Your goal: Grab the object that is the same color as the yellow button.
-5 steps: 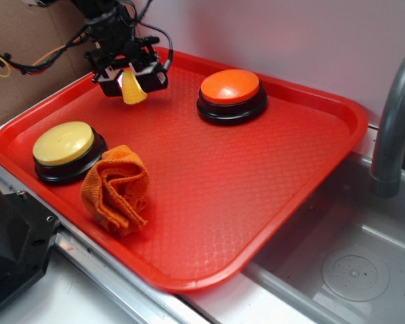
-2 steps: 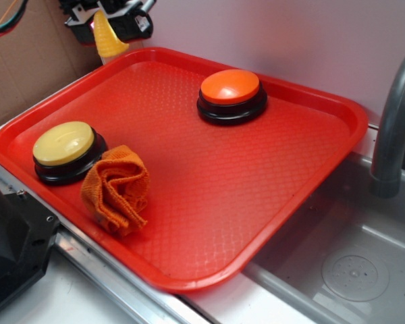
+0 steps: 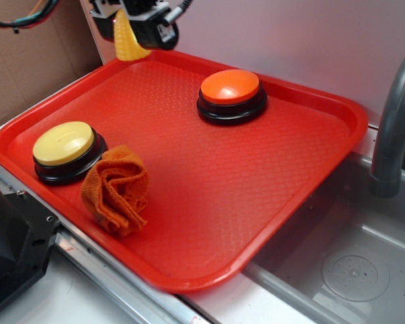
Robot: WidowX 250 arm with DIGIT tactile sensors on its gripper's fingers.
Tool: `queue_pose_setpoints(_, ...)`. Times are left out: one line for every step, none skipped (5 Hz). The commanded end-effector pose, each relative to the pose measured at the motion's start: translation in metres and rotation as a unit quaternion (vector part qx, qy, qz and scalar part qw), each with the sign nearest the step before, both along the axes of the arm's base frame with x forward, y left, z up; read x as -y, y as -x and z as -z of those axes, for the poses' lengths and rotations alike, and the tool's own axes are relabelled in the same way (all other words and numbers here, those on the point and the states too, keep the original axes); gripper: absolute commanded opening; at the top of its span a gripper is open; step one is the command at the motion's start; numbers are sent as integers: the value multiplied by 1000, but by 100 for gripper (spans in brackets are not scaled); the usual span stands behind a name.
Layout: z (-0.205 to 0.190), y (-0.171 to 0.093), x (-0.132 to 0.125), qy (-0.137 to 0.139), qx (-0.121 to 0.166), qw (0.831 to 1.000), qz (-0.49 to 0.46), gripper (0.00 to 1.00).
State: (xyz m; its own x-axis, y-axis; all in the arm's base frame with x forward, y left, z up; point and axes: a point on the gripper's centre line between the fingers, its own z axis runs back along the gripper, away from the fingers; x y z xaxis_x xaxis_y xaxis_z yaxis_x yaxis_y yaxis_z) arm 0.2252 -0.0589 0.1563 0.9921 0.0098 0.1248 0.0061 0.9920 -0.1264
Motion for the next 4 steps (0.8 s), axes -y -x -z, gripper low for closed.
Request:
queue_pose_setpoints(-8, 0, -23, -45, 29, 998, 24, 0)
queue_pose_setpoints(-16, 5, -63, -33, 41, 999, -2, 0)
queue_pose_setpoints(-21, 7, -87, -18, 46, 998, -25, 0)
queue_pose_setpoints(-16, -1, -80, -26, 38, 999, -17, 0)
